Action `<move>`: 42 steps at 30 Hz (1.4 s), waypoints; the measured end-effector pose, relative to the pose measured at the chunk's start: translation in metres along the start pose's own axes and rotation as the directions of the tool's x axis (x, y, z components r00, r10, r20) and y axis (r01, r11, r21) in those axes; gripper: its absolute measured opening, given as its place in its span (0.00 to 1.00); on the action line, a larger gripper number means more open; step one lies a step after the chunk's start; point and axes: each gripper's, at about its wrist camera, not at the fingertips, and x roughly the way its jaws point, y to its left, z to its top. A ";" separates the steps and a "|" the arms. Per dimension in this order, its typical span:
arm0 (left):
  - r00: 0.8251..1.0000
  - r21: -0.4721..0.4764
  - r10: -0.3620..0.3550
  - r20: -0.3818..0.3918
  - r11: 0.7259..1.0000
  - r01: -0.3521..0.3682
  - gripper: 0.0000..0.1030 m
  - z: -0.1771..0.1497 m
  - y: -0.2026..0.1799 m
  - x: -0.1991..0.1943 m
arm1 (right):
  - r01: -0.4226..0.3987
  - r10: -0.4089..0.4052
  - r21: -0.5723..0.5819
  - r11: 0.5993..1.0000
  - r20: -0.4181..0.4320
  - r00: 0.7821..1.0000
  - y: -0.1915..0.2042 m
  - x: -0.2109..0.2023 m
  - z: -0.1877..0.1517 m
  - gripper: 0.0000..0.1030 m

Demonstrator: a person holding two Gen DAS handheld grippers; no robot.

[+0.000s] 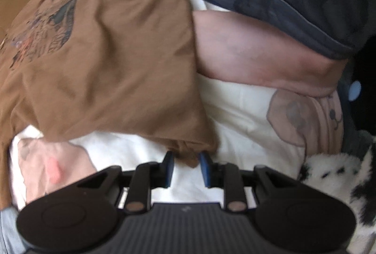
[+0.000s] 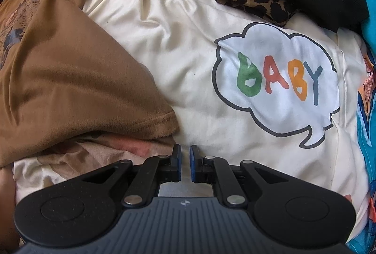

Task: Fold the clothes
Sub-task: 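Hold the shirt corner with the right gripper while the left gripper moves over the shirt, then close the left gripper on the brown shirt hem while the right gripper grips the hem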

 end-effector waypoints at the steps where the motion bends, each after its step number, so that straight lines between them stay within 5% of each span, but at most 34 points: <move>1: 1.000 0.025 0.001 0.001 1.000 -0.001 0.25 0.000 -0.002 0.001 | -0.001 0.001 0.001 1.000 0.000 1.000 0.000 0.000 -0.001 0.07; 13: 1.000 0.178 0.000 0.008 0.984 -0.002 0.24 0.004 -0.004 0.008 | -0.017 0.017 0.005 1.000 0.005 1.000 0.001 -0.003 -0.013 0.07; 18: 0.999 0.064 -0.019 0.030 0.998 0.017 0.08 0.004 0.007 0.002 | -0.056 0.056 0.006 0.998 0.015 0.998 0.002 -0.012 -0.021 0.13; 22: 0.998 -0.148 -0.037 0.048 0.988 0.043 0.07 0.002 0.023 -0.012 | -0.072 0.072 -0.011 0.997 0.050 0.996 0.002 -0.019 -0.022 0.32; 27: 0.998 -0.422 -0.039 0.052 0.905 0.058 0.06 -0.003 0.047 -0.031 | -0.090 0.093 -0.034 0.995 0.104 0.990 -0.001 -0.028 -0.017 0.36; 30: 0.999 -0.564 -0.043 0.033 0.824 0.054 0.06 -0.027 0.067 -0.039 | -0.107 0.112 -0.039 0.993 0.140 0.984 -0.006 -0.030 -0.013 0.37; 34: 0.995 -0.804 -0.088 0.049 0.588 0.092 0.06 -0.038 0.076 -0.049 | -0.121 0.131 -0.069 0.990 0.158 0.979 -0.005 -0.018 -0.005 0.37; 36: 0.995 -0.861 -0.092 0.038 0.503 0.079 0.05 -0.048 0.080 -0.054 | -0.126 0.139 -0.087 0.988 0.164 0.977 -0.004 -0.012 -0.002 0.37; 39: 0.996 -0.899 -0.084 0.000 0.436 0.037 0.05 -0.056 0.081 -0.071 | -0.132 0.151 -0.115 0.985 0.173 0.973 -0.002 -0.003 0.003 0.37; 42: 0.997 -0.910 -0.066 -0.036 0.415 -0.006 0.05 -0.057 0.088 -0.086 | -0.126 0.155 -0.163 0.979 0.179 0.971 0.004 0.005 0.006 0.37</move>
